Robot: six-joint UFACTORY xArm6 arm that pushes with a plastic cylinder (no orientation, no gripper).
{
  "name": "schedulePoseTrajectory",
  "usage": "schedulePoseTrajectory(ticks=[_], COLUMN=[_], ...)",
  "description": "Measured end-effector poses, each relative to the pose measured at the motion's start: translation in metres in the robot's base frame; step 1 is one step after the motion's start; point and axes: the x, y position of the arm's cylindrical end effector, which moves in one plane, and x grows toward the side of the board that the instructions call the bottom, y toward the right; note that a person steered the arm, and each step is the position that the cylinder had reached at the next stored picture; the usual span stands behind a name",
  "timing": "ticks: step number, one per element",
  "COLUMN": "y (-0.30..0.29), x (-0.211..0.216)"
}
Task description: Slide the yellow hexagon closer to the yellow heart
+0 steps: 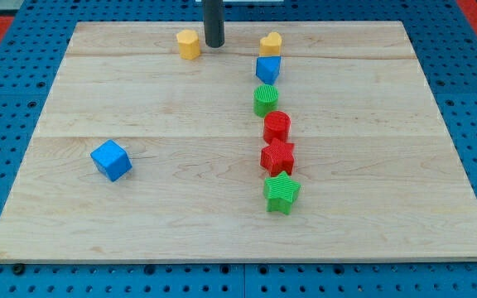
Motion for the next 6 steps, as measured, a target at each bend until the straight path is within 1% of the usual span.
schedulePoseTrajectory(ticks=[1, 2, 3, 4, 6], y=[-0.017, -0.019, -0.058, -0.085, -0.084], x=[0.02, 0.039, 0.042, 0.024, -0.004])
